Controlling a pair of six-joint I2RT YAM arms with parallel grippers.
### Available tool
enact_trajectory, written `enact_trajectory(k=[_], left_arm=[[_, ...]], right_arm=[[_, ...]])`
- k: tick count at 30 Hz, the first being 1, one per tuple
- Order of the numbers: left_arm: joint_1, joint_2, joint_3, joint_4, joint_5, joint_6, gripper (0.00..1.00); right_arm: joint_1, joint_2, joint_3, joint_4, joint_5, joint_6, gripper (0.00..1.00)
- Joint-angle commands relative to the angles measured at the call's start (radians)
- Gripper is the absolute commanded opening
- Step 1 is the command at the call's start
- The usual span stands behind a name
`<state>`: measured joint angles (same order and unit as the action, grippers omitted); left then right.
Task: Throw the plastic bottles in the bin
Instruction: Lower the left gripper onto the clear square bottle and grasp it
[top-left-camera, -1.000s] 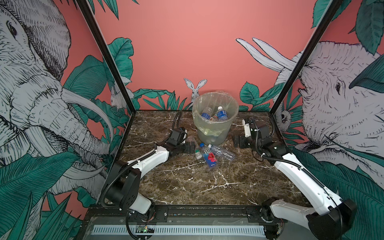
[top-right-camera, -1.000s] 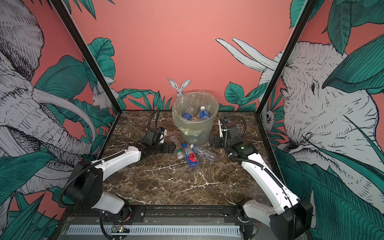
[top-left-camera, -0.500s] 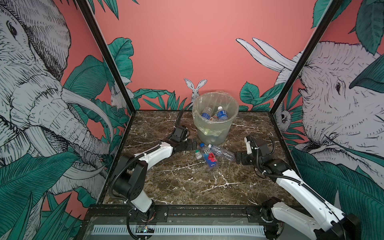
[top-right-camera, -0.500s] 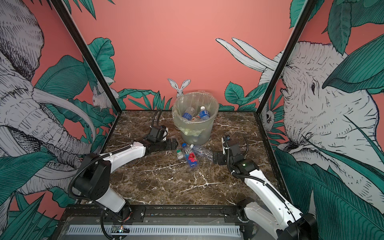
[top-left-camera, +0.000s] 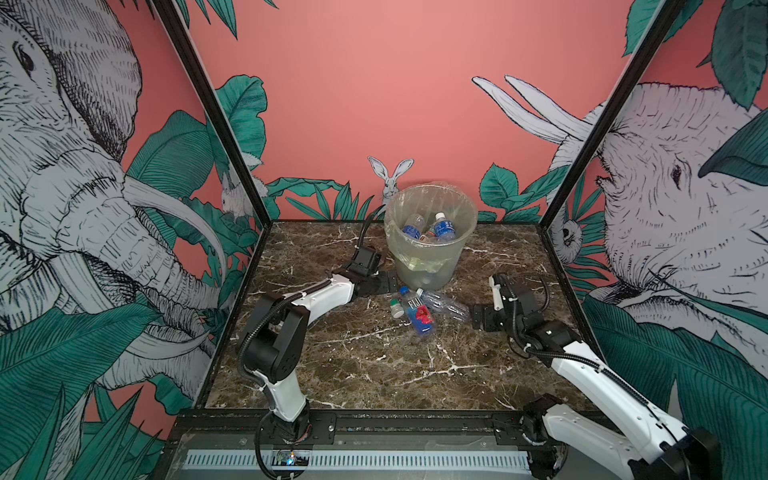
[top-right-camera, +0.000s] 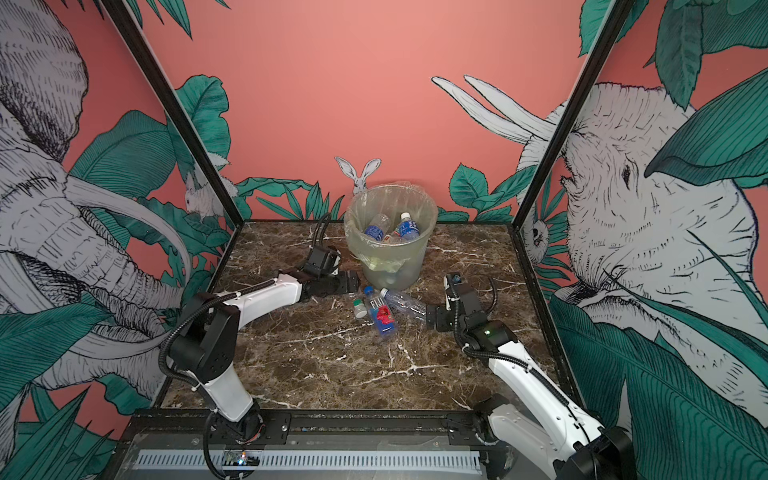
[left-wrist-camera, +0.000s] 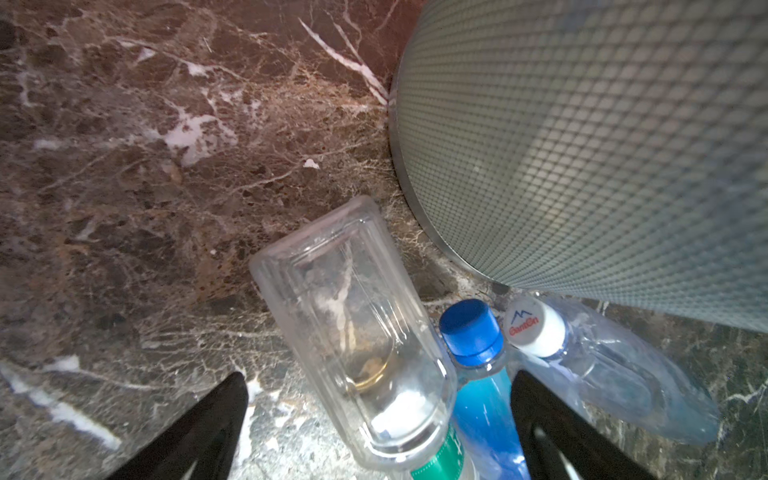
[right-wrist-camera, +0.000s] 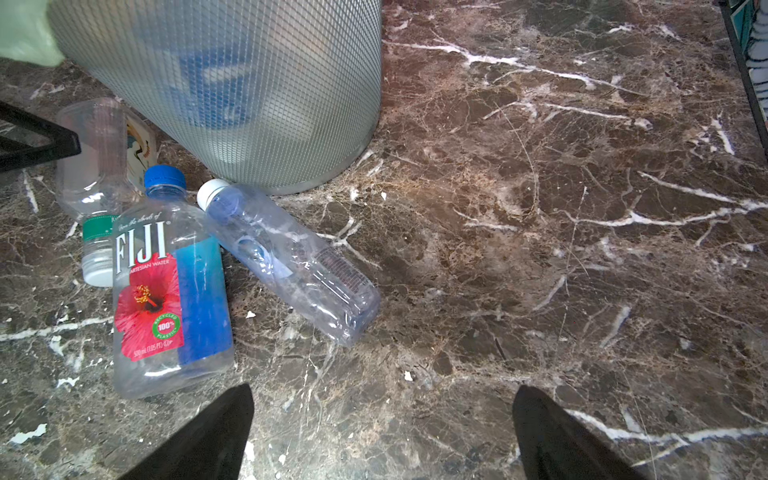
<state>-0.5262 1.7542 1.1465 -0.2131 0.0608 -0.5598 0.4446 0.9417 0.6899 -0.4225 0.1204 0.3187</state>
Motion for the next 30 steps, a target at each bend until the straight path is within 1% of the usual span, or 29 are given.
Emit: enact_trajectory(k=[1,8,11,18,24,30], left_arm=[[0.006,0.022,0.049,-0.044,-0.012,-0.007,0.99],[0.005,0.090,0.093,-0.086,-0.019,0.004,0.99],[0.005,0.107,0.098,-0.107,-0.022,0.020,0.95],[0.005,0.075,0.049,-0.151,-0.084,0.081,0.91],[0.005,0.038,0.009,-0.185,-0.146,0.144,0.90],[0.007,0.036,0.007,-0.209,-0.166,0.177,0.89]], right_arm=[[0.002,-0.001,-0.004,0.028,0.009,0.005,0.99],[0.001,0.001,0.000,0.027,0.009,0.005,0.99],[0.001,0.002,0.002,0.025,0.009,0.005,0.99],[0.001,0.018,0.015,0.020,-0.007,0.008,0.99],[0.001,0.028,0.020,0.020,-0.015,0.013,0.99],[0.001,0.037,0.020,0.021,-0.026,0.023,0.99]])
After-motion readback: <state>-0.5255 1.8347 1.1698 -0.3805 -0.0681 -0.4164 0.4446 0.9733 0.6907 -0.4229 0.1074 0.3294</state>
